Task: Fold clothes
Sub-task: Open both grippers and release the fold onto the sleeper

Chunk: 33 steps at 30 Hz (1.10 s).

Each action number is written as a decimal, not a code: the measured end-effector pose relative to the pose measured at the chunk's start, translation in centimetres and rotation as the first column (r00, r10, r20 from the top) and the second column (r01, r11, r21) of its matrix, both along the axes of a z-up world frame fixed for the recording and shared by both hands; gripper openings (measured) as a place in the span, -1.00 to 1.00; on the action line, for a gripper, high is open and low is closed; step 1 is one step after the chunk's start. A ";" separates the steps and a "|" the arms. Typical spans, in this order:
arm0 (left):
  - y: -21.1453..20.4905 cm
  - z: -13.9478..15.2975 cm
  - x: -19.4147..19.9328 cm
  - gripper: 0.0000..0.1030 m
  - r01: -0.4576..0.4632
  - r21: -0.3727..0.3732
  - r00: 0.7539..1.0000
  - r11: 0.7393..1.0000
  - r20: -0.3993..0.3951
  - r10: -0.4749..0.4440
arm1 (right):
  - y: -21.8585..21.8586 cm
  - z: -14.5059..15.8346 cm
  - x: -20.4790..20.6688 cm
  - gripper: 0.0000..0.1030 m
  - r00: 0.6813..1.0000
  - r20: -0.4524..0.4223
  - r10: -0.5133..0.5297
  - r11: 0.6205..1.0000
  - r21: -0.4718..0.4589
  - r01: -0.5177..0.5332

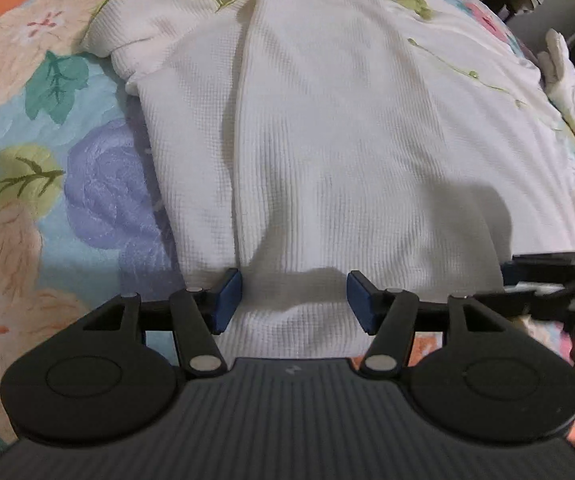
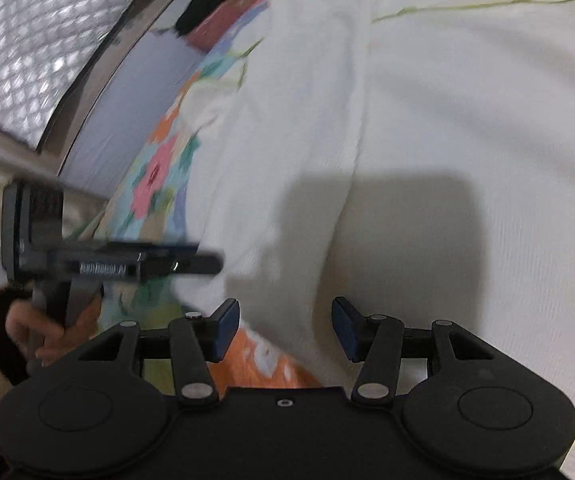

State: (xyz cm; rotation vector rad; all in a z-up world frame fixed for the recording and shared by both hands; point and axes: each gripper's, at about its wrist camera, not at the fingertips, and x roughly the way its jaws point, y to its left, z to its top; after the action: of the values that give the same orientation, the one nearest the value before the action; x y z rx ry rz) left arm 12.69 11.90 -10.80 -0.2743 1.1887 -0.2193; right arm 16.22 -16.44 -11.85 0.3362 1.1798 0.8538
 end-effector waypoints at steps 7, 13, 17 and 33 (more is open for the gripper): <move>0.2 -0.1 -2.0 -0.77 -0.057 -0.015 0.997 0.998 -0.062 0.056 | 0.6 1.5 -1.2 -0.88 0.991 0.106 0.082 0.995 0.041 -0.087; -1.0 0.4 -3.4 -0.80 -0.034 0.105 0.995 0.994 -0.092 0.043 | 0.9 0.5 -1.6 -0.89 0.995 0.061 0.085 0.996 -0.007 -0.085; -1.2 0.4 -3.2 -0.79 -0.037 0.104 0.995 0.994 -0.093 0.047 | 2.1 0.3 -2.0 -0.88 0.988 0.102 0.117 0.990 -0.095 -0.108; 2.5 10.5 1.5 -0.04 -0.113 0.026 0.990 0.993 0.093 0.110 | 2.3 10.5 0.4 -0.63 0.900 0.375 0.221 0.918 -0.393 -0.061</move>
State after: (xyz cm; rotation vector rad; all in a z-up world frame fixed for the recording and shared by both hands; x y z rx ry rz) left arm 14.21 14.41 -0.29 -0.2996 1.0823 -0.1139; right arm 16.64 -14.17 -1.34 -0.2431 0.9455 0.7596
